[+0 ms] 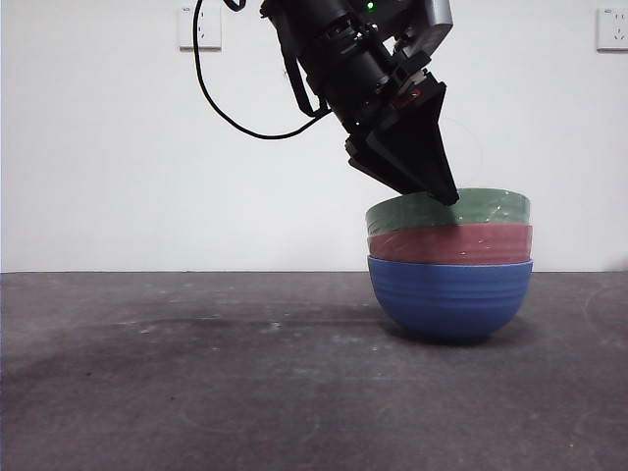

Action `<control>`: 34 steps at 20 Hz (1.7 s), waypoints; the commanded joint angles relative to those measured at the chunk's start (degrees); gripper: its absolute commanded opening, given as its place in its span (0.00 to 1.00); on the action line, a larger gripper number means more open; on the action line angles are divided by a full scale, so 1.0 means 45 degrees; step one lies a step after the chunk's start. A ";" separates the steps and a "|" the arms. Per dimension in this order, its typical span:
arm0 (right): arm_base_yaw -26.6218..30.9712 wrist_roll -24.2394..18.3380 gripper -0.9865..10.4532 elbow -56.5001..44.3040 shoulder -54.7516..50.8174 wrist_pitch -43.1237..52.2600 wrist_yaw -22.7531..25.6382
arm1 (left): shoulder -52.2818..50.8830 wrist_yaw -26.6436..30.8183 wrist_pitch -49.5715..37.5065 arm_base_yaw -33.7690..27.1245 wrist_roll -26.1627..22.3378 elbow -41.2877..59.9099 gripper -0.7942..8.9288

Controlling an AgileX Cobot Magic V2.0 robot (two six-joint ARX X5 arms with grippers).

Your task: Pick up the green bowl on the top,put the green bowl on the left,pick up the red bowl in the middle,put the red bowl on the right

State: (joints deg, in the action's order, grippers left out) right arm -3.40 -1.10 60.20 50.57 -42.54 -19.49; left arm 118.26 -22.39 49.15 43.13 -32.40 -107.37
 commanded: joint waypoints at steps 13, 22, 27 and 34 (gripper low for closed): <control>-0.0005 -0.0102 0.28 0.0044 -0.0010 0.0053 -0.0015 | -0.0287 0.1433 0.0029 -0.0015 -0.0801 -0.0908 0.07; -0.0005 -0.0117 0.28 0.0044 -0.0010 0.0097 0.0019 | -0.3079 0.3196 0.5217 -0.0486 0.2045 -0.3716 0.07; -0.0010 -0.0112 0.28 0.0044 -0.0010 0.0083 0.0010 | -0.4503 0.4930 0.5804 -0.1467 0.3633 -0.1797 0.07; -0.0010 -0.0107 0.28 0.0044 0.0005 0.0063 -0.0005 | -0.6465 0.5765 0.2278 -0.1851 0.4697 0.4357 0.07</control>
State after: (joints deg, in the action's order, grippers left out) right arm -3.40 -1.13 60.20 50.57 -42.41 -19.49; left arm 88.60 3.36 60.03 35.05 -12.21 -89.38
